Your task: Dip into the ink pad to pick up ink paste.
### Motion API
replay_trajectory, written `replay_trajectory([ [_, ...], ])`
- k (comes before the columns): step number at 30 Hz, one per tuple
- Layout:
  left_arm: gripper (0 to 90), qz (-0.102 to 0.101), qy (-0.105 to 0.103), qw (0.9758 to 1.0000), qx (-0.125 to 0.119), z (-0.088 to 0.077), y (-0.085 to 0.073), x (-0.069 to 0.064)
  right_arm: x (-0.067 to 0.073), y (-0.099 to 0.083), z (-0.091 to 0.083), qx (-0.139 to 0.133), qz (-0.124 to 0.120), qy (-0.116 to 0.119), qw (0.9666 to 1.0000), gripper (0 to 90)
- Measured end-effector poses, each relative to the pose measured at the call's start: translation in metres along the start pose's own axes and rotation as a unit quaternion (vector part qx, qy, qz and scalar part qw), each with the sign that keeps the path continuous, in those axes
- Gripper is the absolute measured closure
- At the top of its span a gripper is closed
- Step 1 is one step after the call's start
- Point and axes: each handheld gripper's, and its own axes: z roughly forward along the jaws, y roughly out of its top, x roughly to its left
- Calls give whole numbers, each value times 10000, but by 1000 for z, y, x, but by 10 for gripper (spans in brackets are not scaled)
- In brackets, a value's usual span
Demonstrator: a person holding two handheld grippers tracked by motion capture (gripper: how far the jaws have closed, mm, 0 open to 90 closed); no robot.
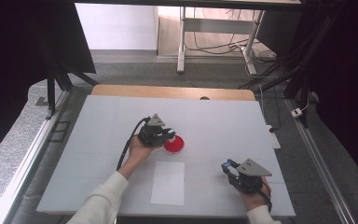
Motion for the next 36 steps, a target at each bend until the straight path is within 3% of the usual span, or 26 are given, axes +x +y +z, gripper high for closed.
replay_trajectory([
  [17,751,-68,-186,9997,-110,-12,2,1,0,0,0,3,3,-4,10000,649],
  [36,751,-10,-322,9994,-133,-27,3,1,-1,0,0,11,-3,-14,10000,649],
])
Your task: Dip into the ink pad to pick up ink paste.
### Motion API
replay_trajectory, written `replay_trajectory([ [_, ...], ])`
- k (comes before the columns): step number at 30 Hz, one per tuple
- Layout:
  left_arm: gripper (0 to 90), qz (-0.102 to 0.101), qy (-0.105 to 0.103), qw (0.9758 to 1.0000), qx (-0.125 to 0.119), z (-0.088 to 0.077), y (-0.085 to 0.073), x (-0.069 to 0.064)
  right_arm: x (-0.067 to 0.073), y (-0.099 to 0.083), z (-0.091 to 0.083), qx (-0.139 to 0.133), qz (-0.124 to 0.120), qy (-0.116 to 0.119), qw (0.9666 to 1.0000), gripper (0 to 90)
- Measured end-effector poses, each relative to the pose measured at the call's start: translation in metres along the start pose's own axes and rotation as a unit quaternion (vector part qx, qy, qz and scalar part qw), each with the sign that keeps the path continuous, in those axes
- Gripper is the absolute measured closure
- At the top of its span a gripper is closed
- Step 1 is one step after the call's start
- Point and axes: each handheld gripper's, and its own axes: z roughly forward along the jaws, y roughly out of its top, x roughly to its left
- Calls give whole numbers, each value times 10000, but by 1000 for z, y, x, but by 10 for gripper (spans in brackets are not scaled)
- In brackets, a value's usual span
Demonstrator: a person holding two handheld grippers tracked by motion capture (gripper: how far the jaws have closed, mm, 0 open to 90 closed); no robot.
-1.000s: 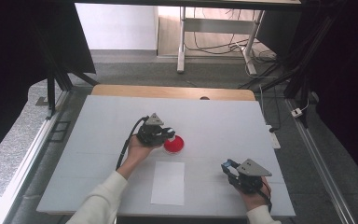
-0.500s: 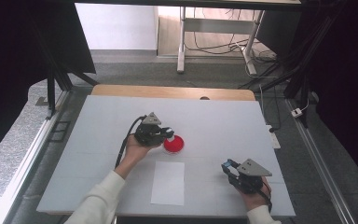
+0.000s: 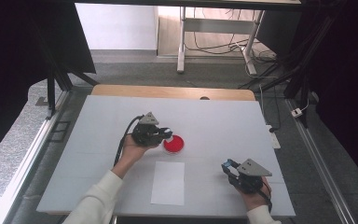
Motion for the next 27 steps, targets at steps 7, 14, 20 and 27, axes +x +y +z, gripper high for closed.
replay_trajectory([
  [7,750,28,-69,10000,-5,-4,1,-1,0,0,0,-9,4,7,10000,649],
  [14,750,46,-123,9999,4,-8,1,-2,0,0,0,-11,4,7,10000,649],
  [20,750,83,-179,9998,-4,-12,1,-4,0,0,0,-9,3,4,10000,649],
  [27,750,134,-276,9995,-3,-16,2,-8,0,0,0,4,-4,-14,10000,649],
])
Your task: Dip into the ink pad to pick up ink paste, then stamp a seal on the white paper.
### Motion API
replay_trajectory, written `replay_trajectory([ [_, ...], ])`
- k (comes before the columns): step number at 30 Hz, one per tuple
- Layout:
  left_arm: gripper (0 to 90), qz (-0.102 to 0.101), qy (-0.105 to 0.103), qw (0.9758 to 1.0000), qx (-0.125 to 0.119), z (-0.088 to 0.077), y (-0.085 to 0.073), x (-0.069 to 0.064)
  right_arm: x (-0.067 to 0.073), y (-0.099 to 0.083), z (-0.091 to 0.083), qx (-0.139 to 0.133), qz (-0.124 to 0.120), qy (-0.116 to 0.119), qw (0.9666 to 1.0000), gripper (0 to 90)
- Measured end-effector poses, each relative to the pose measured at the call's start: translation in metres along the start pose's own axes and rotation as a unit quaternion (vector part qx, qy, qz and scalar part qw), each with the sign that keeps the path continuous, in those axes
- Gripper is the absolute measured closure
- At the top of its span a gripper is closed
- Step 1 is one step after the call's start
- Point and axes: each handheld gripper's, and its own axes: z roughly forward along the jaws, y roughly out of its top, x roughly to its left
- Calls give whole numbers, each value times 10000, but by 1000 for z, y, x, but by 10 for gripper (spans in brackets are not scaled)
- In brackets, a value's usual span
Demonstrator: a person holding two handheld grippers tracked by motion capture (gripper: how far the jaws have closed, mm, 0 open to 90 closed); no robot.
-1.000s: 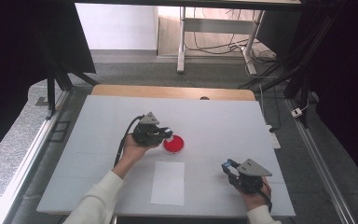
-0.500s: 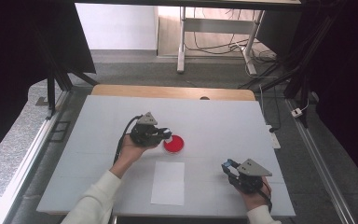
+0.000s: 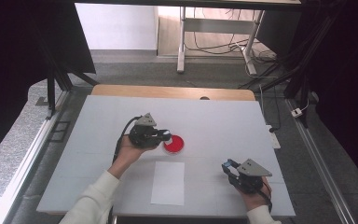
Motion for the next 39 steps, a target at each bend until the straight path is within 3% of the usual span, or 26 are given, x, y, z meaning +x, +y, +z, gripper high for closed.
replay_trajectory([
  [9,750,112,-83,9999,-29,-9,1,-7,-1,0,0,-11,4,-4,10000,649],
  [39,749,217,-333,9992,-20,-20,-7,-20,-2,-1,-2,-21,-23,-66,10000,649],
])
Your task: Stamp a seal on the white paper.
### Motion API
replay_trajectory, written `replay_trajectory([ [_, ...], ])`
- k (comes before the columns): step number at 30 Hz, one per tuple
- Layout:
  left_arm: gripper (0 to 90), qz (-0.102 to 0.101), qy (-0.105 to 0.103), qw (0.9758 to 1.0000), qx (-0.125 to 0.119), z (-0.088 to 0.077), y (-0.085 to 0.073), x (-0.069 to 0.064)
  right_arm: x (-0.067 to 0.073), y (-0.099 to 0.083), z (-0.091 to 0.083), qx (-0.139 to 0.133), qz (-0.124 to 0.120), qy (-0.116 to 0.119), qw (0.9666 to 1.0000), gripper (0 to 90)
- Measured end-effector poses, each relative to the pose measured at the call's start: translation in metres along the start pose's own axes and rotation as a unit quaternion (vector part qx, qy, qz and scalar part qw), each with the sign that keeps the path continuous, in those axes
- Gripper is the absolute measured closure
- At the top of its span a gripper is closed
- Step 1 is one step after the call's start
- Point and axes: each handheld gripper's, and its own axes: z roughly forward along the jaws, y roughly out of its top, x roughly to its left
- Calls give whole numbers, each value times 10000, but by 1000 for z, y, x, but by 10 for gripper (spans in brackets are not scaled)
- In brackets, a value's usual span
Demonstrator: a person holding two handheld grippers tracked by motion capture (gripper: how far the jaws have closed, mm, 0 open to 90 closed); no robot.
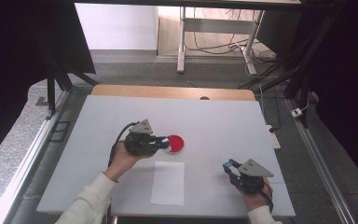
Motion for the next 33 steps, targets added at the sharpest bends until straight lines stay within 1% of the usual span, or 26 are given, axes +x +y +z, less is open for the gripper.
replay_trajectory([
  [4,749,6,-49,10000,-11,-2,-1,-3,0,0,0,-12,7,16,10000,649],
  [8,749,66,-75,9999,34,-2,-4,-7,0,0,0,3,22,21,10000,649],
  [12,749,65,-94,9999,57,-2,-6,-9,0,0,0,11,17,18,10000,649],
  [19,749,98,-189,9998,68,-3,-10,-14,0,-1,1,23,17,8,10000,649],
  [23,748,67,-200,9998,71,-3,-13,-16,1,-1,1,28,31,12,10000,648],
  [26,748,61,-245,9997,69,-5,-15,-19,1,-1,1,10,19,19,10000,649],
  [33,748,113,-312,9994,101,-4,-20,-26,0,-1,1,34,30,4,10000,648],
])
